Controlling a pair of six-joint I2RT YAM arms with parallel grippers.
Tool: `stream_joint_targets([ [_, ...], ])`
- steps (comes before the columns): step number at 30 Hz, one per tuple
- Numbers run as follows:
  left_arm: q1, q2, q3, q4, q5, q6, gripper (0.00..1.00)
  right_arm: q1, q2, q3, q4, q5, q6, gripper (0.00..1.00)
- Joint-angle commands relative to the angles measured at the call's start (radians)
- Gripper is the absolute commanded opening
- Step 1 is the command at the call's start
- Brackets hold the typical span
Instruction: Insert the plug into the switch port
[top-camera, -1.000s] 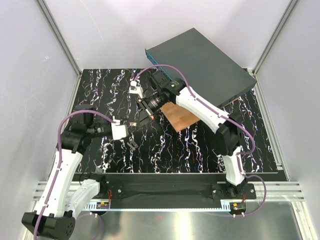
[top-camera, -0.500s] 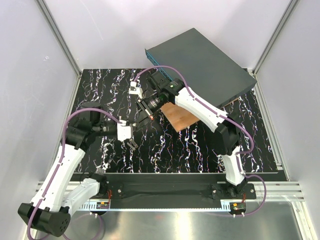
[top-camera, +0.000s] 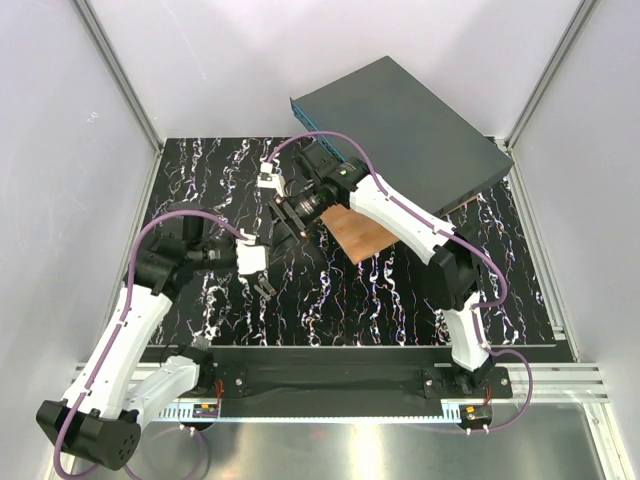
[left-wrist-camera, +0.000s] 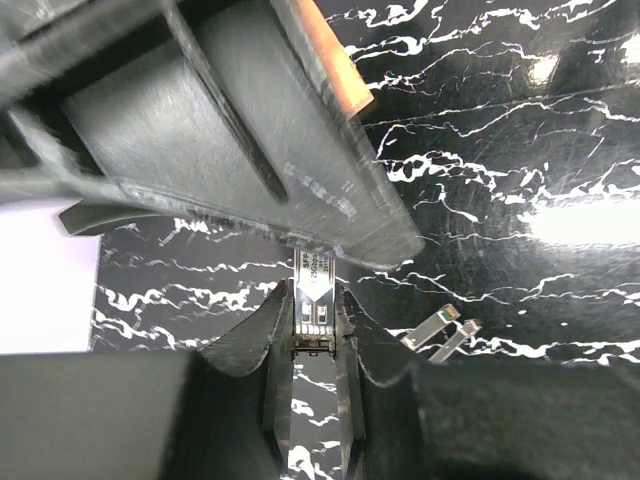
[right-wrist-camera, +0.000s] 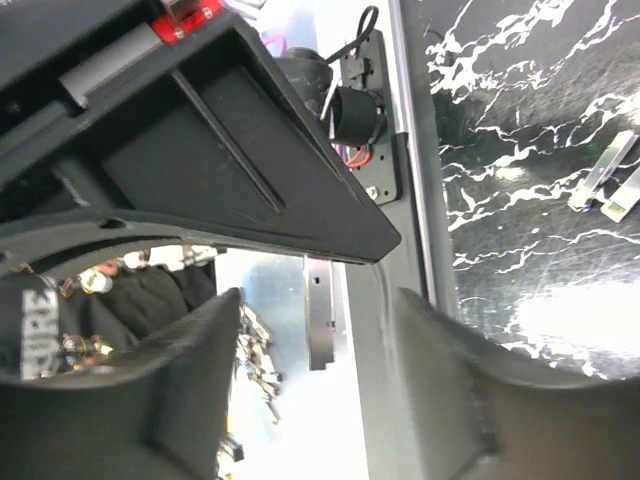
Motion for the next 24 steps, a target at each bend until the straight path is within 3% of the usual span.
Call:
stream_joint_targets([
  [1, -0.002, -0.016, 0.032, 0.01, -0.015, -0.071, 0.0, -0.011, -0.016, 0.076, 0.016, 0.027, -0.029, 0.75],
  [3, 0.002, -0.021, 0.024, -0.001, -0.012, -0.112, 0.0, -0.024, -0.038, 0.118, 0.018, 0.062, -0.038, 0.85],
  [11, 0.111, 0.056, 0.087, 0.02, 0.027, -0.278, 0.0, -0.11, -0.16, 0.191, 0.053, 0.248, -0.067, 0.94],
  [15, 0.162, 0.207, 0.242, -0.001, 0.039, -0.328, 0.0, -0.145, -0.217, 0.228, 0.058, 0.329, -0.081, 0.99],
  [24, 0.174, 0.524, 0.602, 0.057, -0.045, -0.47, 0.04, -0.285, -0.335, 0.234, 0.036, 0.539, -0.196, 1.0],
])
